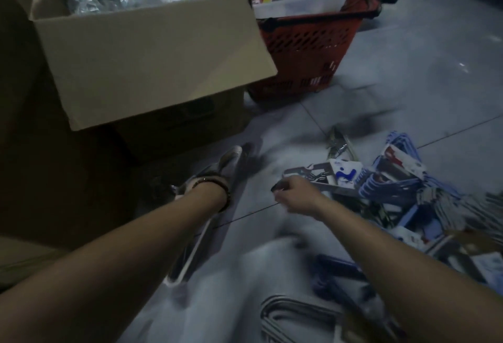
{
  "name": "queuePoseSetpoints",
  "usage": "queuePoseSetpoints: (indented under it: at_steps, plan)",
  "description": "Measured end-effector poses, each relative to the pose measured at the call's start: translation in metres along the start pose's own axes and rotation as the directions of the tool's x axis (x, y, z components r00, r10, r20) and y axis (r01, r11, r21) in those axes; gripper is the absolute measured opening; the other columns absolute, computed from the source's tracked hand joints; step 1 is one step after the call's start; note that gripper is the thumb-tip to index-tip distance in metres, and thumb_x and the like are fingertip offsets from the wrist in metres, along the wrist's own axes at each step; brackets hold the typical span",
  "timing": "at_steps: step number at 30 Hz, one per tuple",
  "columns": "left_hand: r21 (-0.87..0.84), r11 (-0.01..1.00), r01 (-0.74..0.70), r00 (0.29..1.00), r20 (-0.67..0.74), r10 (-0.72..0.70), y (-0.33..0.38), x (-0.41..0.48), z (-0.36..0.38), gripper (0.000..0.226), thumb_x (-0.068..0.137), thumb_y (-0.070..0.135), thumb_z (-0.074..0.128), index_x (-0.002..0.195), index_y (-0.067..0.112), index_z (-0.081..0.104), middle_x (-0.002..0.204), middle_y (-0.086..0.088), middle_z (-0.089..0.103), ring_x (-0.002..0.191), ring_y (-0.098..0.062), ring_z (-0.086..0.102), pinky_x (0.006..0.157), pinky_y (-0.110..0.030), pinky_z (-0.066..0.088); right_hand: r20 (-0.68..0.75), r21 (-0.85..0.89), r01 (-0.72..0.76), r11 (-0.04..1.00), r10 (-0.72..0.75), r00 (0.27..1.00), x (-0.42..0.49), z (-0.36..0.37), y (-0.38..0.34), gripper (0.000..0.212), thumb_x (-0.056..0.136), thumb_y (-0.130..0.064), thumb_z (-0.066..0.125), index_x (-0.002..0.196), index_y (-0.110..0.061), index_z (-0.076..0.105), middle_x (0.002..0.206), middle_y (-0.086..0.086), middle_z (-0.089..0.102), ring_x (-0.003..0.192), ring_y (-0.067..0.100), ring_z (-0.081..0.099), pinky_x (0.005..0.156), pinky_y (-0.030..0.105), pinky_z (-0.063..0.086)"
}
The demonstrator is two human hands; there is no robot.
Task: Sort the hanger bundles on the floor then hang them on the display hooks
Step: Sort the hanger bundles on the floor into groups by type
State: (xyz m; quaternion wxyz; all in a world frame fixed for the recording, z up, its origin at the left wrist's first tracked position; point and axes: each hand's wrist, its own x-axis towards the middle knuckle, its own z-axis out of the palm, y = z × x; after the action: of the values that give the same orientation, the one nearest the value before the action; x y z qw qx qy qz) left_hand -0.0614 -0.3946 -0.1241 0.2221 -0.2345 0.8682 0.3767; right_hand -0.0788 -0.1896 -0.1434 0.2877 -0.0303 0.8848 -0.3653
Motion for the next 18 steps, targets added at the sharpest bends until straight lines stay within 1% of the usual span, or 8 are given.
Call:
queuePoseSetpoints:
  at_steps: [1,2,3,4,6,12,15,18]
  plan:
    - [0.088,0.996,-0.031,0.999,0.017,0.030,0.010,0.003,0.009,0.032,0.090,0.028,0.060,0.092,-0.004,0.062,0.143,-0.034,0.053,0.105,-0.033,0.054,0.068,-0.008,0.030,-0.018,-0.008,-0.013,1.000,0.013,1.000,-0.003,-0.020,0.009,0.017,0.093,-0.018,0.066,0.103,-0.014,0.078,0.093,0.004,0.076,0.085,0.020,0.070,0.079,0.038,0.058]
    - [0.073,0.997,-0.029,1.000,-0.001,0.029,0.024,0.002,0.011,0.032,0.094,0.027,0.057,0.106,-0.002,0.062,0.141,-0.029,0.055,0.118,-0.033,0.056,0.090,-0.005,0.032,-0.050,-0.014,-0.020,1.000,0.019,0.999,-0.007,-0.040,0.018,0.015,0.094,-0.019,0.066,0.102,-0.017,0.078,0.094,0.003,0.077,0.087,0.022,0.072,0.079,0.039,0.059]
    - [0.183,0.978,-0.103,0.994,0.046,0.096,0.041,0.003,0.022,0.038,0.101,0.032,0.051,0.126,0.005,0.060,0.145,-0.023,0.054,0.131,-0.033,0.054,0.108,-0.022,0.038,-0.095,-0.019,-0.021,1.000,0.019,0.995,-0.010,-0.059,0.026,0.013,0.094,-0.021,0.066,0.098,-0.021,0.078,0.094,0.000,0.077,0.088,0.022,0.072,0.078,0.040,0.060]
    - [0.369,0.907,-0.205,0.977,0.019,0.213,0.061,-0.005,0.031,0.044,0.102,0.040,0.049,0.136,0.012,0.056,0.146,-0.017,0.054,0.135,-0.033,0.053,0.109,-0.038,0.044,-0.151,-0.038,-0.018,0.999,0.012,0.989,-0.013,-0.078,0.034,0.011,0.093,-0.022,0.067,0.092,-0.025,0.078,0.093,-0.003,0.077,0.089,0.020,0.072,0.076,0.037,0.058]
    - [0.597,0.730,-0.334,0.922,0.046,0.384,0.089,-0.008,0.056,0.045,0.099,0.046,0.053,0.135,0.020,0.053,0.139,-0.011,0.056,0.123,-0.035,0.058,0.098,-0.045,0.052,-0.264,-0.123,-0.065,0.990,0.030,0.964,-0.018,-0.113,0.052,0.010,0.091,-0.025,0.070,0.096,-0.025,0.078,0.098,-0.002,0.077,0.094,0.020,0.070,0.078,0.027,0.046]
    - [0.780,0.480,-0.402,0.863,0.147,0.484,0.124,0.005,0.114,0.057,0.095,0.049,0.059,0.141,0.018,0.042,0.138,-0.014,0.044,0.124,-0.038,0.046,0.098,-0.048,0.045,-0.393,-0.234,-0.207,0.950,0.102,0.914,-0.030,-0.172,0.094,0.025,0.090,-0.029,0.072,0.115,-0.021,0.072,0.116,0.008,0.075,0.104,0.026,0.068,0.087,0.030,0.050]
    - [0.771,0.461,-0.440,0.839,0.170,0.517,0.143,0.012,0.149,0.058,0.095,0.047,0.058,0.144,0.019,0.044,0.138,-0.013,0.047,0.123,-0.034,0.046,0.100,-0.046,0.047,-0.284,-0.367,-0.266,0.892,0.165,0.945,-0.036,-0.174,0.118,0.044,0.087,-0.033,0.076,0.128,-0.017,0.068,0.128,0.010,0.070,0.115,0.031,0.065,0.089,0.029,0.048]
    - [0.710,0.526,-0.469,0.858,0.224,0.463,0.161,0.014,0.184,0.051,0.099,0.042,0.055,0.143,0.019,0.048,0.145,-0.014,0.051,0.131,-0.039,0.047,0.106,-0.050,0.045,-0.182,-0.467,-0.279,0.839,0.217,0.959,-0.034,-0.167,0.138,0.072,0.082,-0.048,0.078,0.144,-0.019,0.056,0.143,0.008,0.060,0.128,0.033,0.058,0.110,0.042,0.047]
